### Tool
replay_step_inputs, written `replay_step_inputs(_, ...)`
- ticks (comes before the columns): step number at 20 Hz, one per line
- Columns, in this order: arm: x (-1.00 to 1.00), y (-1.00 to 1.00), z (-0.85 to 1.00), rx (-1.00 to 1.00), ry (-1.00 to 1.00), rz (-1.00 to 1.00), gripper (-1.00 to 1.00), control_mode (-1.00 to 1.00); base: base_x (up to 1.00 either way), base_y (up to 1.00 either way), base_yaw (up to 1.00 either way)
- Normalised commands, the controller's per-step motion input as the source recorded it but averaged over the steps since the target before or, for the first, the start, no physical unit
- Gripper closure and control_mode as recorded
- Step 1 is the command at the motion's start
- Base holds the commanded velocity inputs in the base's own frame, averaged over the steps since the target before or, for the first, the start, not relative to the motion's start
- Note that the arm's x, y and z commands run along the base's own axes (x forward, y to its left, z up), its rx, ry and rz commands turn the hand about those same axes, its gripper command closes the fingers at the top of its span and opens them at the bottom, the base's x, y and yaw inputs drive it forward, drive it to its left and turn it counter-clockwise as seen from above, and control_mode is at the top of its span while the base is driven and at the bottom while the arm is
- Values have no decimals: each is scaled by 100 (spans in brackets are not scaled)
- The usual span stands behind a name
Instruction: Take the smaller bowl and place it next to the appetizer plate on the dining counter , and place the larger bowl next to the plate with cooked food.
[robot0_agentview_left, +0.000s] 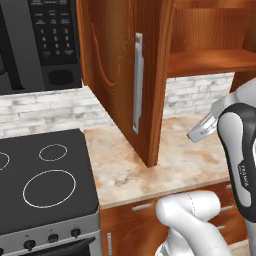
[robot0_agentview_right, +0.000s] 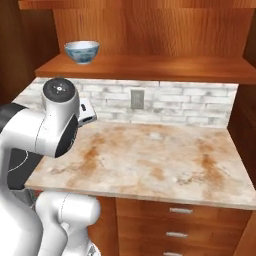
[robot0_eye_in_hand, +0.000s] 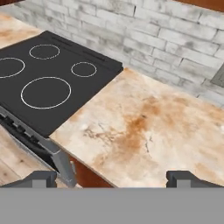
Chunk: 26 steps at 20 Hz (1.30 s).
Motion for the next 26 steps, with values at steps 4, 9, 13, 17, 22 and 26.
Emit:
replay_step_inputs(4,0,0,0,0,0,0,-100,100,59,-5,17)
replay_step_inputs(9,0,0,0,0,0,0,-100,100,50,7,13)
replay_step_inputs(13,0,0,0,0,0,0,-100,100,48,-8,24)
replay_step_inputs(17,0,0,0,0,0,0,-100,100,57,-2,23)
replay_step_inputs(22,3,0,-2,0,1,0,-100,-100,20,0,6)
replay_step_inputs(26,-28,-7,36,0,-14,-3,-100,-100,0,0,0)
